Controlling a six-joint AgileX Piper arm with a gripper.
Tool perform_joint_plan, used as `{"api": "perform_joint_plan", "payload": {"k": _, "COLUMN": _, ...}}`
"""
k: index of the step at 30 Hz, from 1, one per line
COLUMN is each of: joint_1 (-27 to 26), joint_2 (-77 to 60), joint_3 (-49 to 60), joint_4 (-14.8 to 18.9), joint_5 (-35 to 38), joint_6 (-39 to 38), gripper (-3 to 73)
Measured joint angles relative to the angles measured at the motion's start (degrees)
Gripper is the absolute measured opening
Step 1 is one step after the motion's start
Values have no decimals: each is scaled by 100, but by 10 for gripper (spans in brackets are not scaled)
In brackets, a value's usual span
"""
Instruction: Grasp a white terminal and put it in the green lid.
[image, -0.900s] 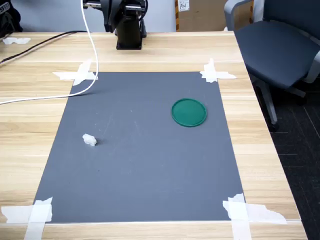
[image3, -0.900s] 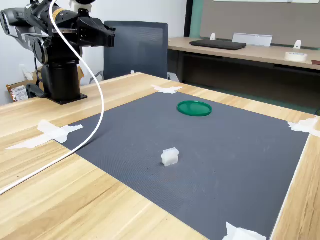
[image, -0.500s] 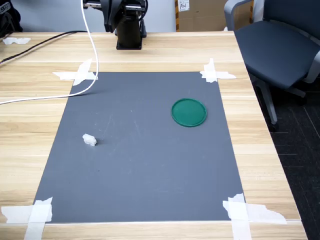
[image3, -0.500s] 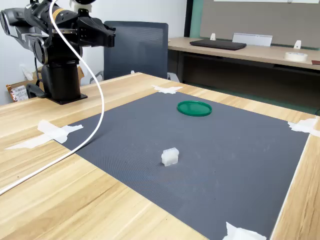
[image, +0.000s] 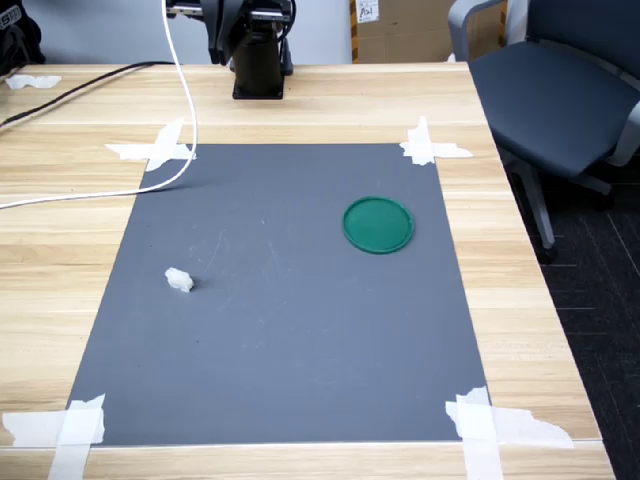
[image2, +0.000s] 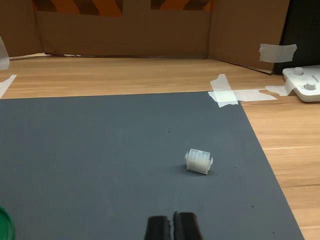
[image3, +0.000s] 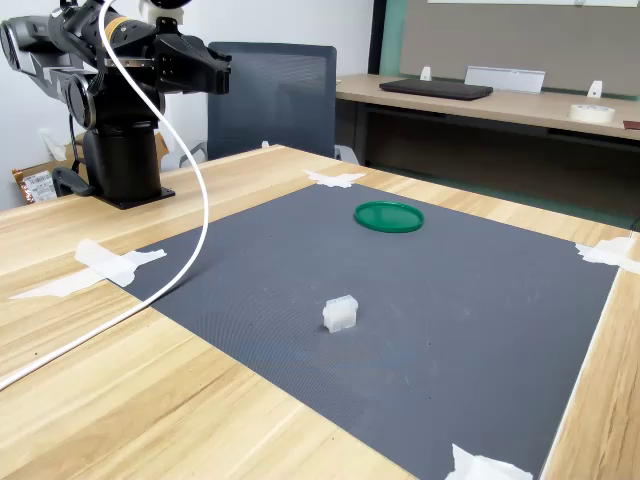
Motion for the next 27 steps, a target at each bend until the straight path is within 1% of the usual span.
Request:
{"api": "perform_joint_plan", "payload": {"k": 9, "joint_1": 0, "joint_2": 179, "joint_3": -34, "joint_4": 4, "joint_5": 0, "joint_6": 0, "gripper": -27}}
{"api": "perform_joint_plan", "payload": {"k": 22, "joint_1": 0, "joint_2": 2011, "joint_3": -893, "joint_4": 4, "joint_5": -7, "joint_6": 0, "gripper": -27}}
{"api": "perform_joint_plan", "payload": {"k": 24, "joint_1": 0, "joint_2": 2289, "joint_3": -1075, "joint_4": -7, "joint_5": -7, "joint_6": -97, "gripper": -27}}
{"api": "perform_joint_plan", "payload": {"k": 27, "joint_1": 0, "joint_2": 2778, "joint_3": -1389, "joint_4": -117, "joint_5": -7, "joint_6": -483, "gripper": -28}}
